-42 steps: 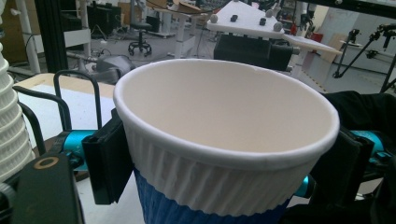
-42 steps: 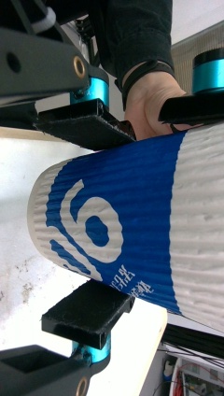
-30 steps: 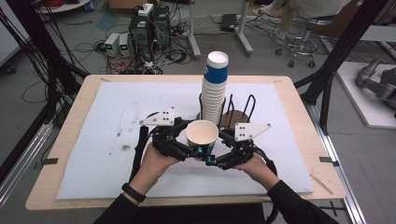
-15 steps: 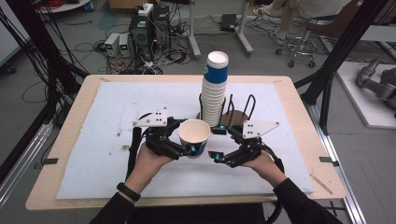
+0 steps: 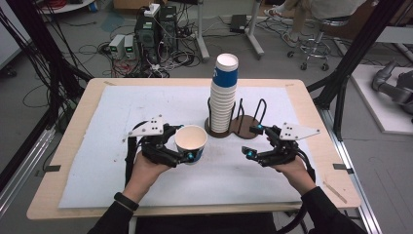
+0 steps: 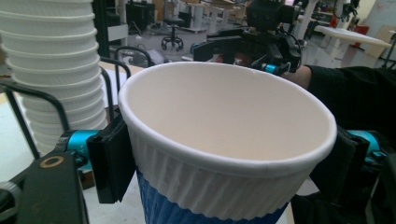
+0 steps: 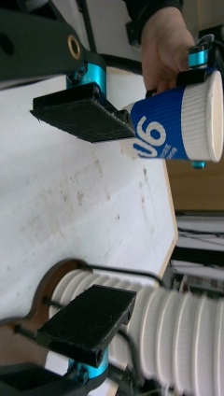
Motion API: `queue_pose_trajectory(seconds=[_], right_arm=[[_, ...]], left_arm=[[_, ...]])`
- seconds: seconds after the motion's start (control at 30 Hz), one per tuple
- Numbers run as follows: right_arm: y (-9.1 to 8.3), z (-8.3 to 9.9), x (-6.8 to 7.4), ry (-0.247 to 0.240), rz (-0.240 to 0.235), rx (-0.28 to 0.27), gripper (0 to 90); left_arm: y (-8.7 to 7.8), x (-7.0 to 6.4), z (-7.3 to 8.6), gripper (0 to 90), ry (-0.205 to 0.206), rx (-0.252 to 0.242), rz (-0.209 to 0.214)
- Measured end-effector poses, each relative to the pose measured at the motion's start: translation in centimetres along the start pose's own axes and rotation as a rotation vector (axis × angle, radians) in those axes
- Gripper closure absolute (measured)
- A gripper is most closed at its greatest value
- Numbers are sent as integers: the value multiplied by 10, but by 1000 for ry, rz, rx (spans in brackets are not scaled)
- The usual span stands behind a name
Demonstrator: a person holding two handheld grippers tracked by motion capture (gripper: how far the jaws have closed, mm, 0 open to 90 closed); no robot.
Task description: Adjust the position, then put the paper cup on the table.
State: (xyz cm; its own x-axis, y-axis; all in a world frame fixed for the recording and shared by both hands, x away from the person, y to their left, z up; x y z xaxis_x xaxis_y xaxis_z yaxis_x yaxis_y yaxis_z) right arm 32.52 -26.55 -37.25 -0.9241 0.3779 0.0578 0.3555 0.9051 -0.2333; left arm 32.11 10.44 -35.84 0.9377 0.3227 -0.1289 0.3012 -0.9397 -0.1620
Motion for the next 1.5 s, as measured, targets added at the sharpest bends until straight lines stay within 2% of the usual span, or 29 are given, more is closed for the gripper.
queue_pose_trajectory(seconds=[0.2,0.4,0.67,0.77,0.87,1.0,1.13,1.37,1.5], right_arm=[[-8,5,-3,13,42,-26,198],[-10,5,-3,13,51,-32,198],[-12,8,-8,21,70,-26,198],[-14,12,-11,29,83,-22,198],[-14,13,-12,39,86,-11,198],[-12,14,-12,29,89,-5,198],[-12,16,-11,30,86,-5,199],[-12,19,-12,38,106,1,199],[-14,20,-12,38,113,2,199]], left_arm=[[0,2,0,205,-8,-12,-3],[0,2,1,205,7,4,-11],[-12,13,2,204,4,-7,-71],[-17,16,3,204,10,-2,-102],[-23,20,5,204,36,18,-152],[-32,29,8,204,32,30,-207],[-42,38,10,204,32,19,-264],[-53,52,18,204,14,8,-348],[-57,61,23,204,-13,-2,-386]])
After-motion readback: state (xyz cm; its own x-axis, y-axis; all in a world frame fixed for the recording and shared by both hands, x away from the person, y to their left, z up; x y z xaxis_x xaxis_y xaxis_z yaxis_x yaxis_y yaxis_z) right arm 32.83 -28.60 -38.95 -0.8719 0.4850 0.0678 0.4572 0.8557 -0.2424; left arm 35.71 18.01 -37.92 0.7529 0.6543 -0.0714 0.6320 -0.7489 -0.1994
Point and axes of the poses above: each handheld gripper's, and its own axes: y roughly forward along the jaws, z roughly out of its underside, x roughly to its left, the point moved 1 cm from there along y, roughly forward along the jaws, and after that the axes turned 3 degrees about -z, right-handed, at the moved point
